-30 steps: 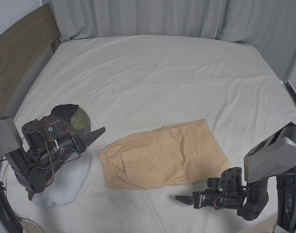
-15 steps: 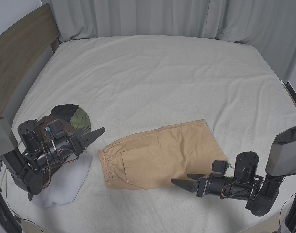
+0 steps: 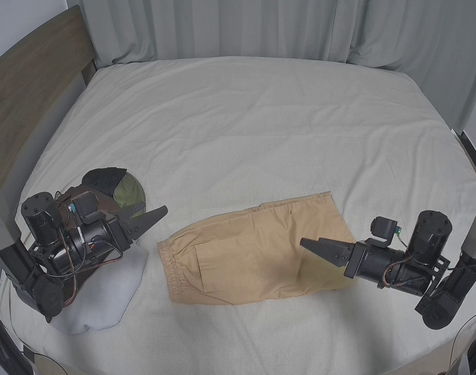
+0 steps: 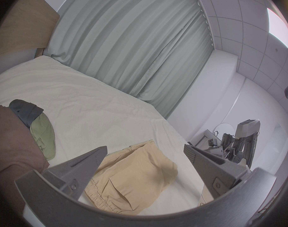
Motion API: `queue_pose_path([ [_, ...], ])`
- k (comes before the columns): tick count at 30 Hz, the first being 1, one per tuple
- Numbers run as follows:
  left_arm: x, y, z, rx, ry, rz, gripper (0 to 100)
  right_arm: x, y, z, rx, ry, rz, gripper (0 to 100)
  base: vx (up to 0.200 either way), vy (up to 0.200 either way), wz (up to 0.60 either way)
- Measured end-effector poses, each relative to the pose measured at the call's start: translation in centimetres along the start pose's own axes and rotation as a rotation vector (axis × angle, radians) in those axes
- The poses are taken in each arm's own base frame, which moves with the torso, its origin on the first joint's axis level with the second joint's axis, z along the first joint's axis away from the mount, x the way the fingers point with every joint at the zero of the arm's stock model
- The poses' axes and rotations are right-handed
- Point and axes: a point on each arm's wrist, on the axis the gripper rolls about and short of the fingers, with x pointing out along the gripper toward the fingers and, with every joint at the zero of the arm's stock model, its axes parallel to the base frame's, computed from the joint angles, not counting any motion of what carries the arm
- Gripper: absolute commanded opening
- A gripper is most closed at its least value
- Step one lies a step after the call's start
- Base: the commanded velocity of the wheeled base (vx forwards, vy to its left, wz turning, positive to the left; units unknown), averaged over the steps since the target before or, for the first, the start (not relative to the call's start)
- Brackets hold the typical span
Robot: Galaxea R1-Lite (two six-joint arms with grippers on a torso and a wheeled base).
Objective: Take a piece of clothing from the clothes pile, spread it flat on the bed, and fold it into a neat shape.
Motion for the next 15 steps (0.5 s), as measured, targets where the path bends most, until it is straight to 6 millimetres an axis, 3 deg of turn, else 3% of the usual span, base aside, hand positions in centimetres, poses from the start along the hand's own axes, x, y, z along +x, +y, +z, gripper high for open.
queue_pose_path([
  [15,-0.1,-0.2,-0.4,-0.007,0.017,-0.004,100,-0.8,0.6,2.7,-0.046,-0.109,0.019,100,0.000,0.000,0.00],
])
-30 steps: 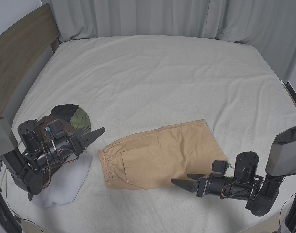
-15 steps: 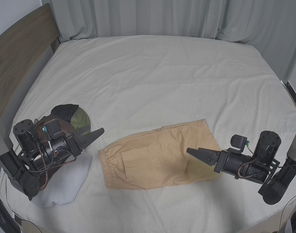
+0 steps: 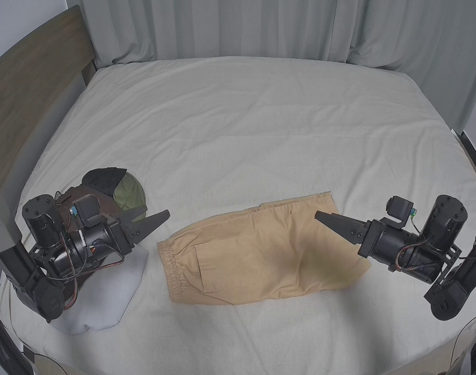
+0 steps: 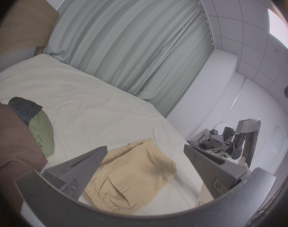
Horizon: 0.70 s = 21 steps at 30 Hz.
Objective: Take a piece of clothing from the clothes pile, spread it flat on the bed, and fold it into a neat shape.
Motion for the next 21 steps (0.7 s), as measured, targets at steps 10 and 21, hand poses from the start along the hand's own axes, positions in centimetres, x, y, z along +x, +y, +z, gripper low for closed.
queue_pose_path([
  [10,-0.04,0.11,-0.35,-0.007,0.012,0.005,100,-0.14,0.28,0.39,-0.012,-0.017,0.006,100,0.000,0.000,0.00],
  [21,0.09,0.48,-0.64,-0.013,0.020,0.013,100,-0.20,0.57,0.61,-0.019,-0.025,0.015,100,0.000,0.000,0.00],
])
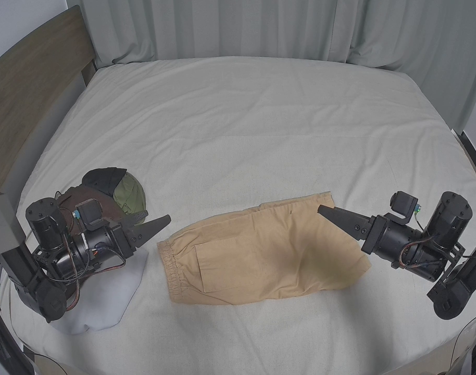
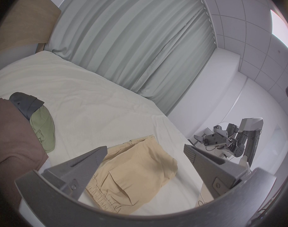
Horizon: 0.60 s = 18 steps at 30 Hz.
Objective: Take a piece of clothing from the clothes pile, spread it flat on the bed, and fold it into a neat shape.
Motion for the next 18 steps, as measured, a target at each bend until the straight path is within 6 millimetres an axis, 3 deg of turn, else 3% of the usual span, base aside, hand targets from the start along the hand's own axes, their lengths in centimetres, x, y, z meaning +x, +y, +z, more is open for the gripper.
queue_pose_path([
  [9,0.4,1.0,-1.3,-0.034,0.039,0.021,100,0.0,0.1,-0.1,0.001,0.004,0.004,100,0.000,0.000,0.00],
  [18,1.7,3.6,-4.7,-0.110,0.134,0.067,100,0.0,0.1,-0.2,0.002,0.006,0.000,100,0.000,0.000,0.00],
])
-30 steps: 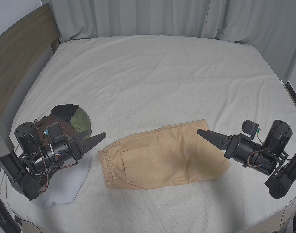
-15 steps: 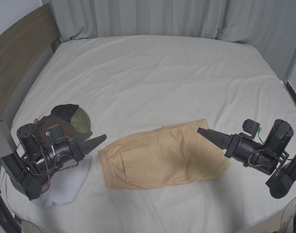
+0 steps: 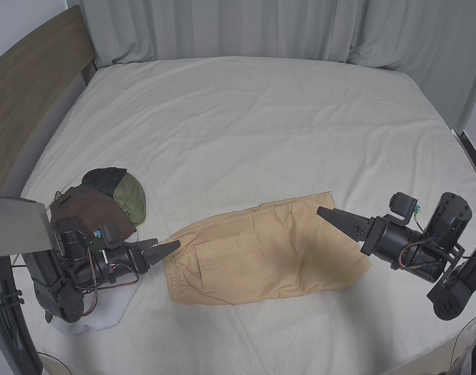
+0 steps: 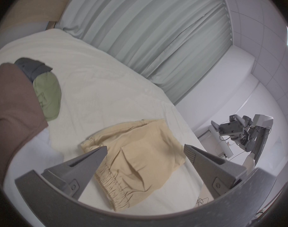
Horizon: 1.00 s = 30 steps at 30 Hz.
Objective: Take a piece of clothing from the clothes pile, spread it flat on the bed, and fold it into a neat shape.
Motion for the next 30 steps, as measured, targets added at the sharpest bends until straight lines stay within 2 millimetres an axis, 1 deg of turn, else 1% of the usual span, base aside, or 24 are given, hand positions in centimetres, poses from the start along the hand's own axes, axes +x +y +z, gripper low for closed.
queue_pose_path([
  [7,1.2,2.3,-2.2,-0.051,0.056,0.039,100,0.0,0.0,-0.2,0.004,0.008,-0.002,100,0.000,0.000,0.00],
  [14,2.1,4.1,-3.6,-0.081,0.083,0.067,100,0.0,-0.1,-0.3,0.006,0.010,-0.003,100,0.000,0.000,0.00],
  [22,2.4,5.0,-4.7,-0.104,0.105,0.083,100,0.0,-0.1,-0.3,0.006,0.013,-0.004,100,0.000,0.000,0.00],
  [26,2.8,5.5,-5.4,-0.112,0.118,0.092,100,0.0,-0.1,-0.4,0.007,0.015,-0.006,100,0.000,0.000,0.00],
  [30,3.4,6.1,-5.6,-0.121,0.106,0.121,100,0.1,-0.2,-0.5,-0.004,0.021,-0.007,100,0.000,0.000,0.00],
])
